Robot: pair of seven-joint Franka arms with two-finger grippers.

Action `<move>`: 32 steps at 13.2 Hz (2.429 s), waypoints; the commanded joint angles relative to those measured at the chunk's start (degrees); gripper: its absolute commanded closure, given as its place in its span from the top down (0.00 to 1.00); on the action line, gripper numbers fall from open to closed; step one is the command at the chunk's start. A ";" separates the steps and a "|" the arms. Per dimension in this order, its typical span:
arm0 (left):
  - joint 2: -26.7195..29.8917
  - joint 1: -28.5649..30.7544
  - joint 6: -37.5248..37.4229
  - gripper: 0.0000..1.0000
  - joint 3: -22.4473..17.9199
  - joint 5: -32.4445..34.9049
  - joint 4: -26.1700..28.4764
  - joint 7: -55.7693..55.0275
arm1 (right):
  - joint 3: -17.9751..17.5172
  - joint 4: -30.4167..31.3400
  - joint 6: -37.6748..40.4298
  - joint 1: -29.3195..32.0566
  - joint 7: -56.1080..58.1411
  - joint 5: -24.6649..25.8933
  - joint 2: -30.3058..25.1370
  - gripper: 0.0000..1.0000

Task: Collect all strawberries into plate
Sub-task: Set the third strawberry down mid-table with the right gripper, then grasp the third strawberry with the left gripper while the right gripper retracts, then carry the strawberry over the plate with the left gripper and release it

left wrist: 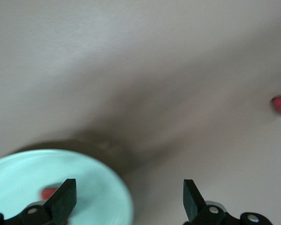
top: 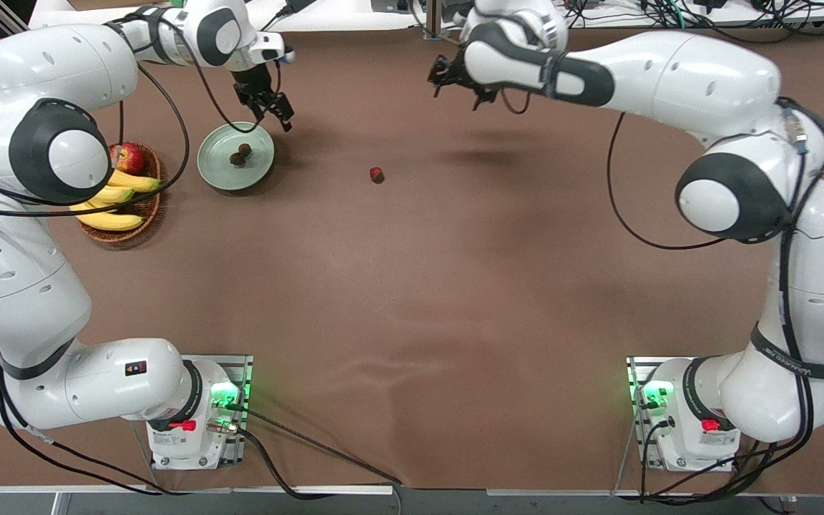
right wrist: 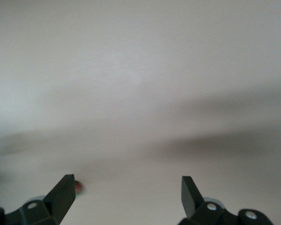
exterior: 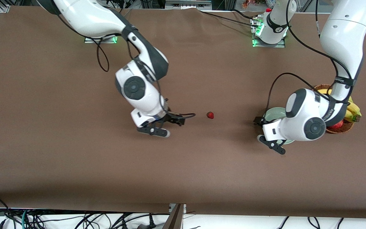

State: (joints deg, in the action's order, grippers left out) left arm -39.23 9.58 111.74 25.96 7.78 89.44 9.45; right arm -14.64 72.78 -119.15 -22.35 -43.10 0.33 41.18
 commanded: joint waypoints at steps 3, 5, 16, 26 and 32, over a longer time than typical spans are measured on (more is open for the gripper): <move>0.39 -11.05 -0.21 1.00 -0.29 0.04 0.56 -31.08 | 0.84 10.35 13.83 9.07 20.30 0.02 -12.24 1.00; -1.27 -13.79 2.67 1.00 -0.38 -0.04 0.82 -41.32 | 4.95 10.89 21.29 9.87 25.49 0.29 -15.41 1.00; -4.63 -19.69 19.83 0.75 -0.73 2.93 6.53 -62.72 | 15.60 10.19 40.23 16.37 36.06 -0.07 -33.52 1.00; -2.35 -17.59 13.89 0.05 -0.82 3.47 5.84 -57.65 | 19.65 8.87 44.80 16.11 37.56 0.55 -36.87 1.00; -0.14 -9.59 -10.11 0.09 -1.00 3.65 -6.63 -30.42 | 20.09 8.87 44.71 16.11 39.23 0.64 -36.52 1.00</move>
State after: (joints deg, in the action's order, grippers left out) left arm -39.57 -1.53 107.03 24.92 10.25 86.69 -28.63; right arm 5.33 81.10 -74.84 -6.22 -4.99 0.51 5.27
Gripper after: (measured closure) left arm 0.665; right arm 0.000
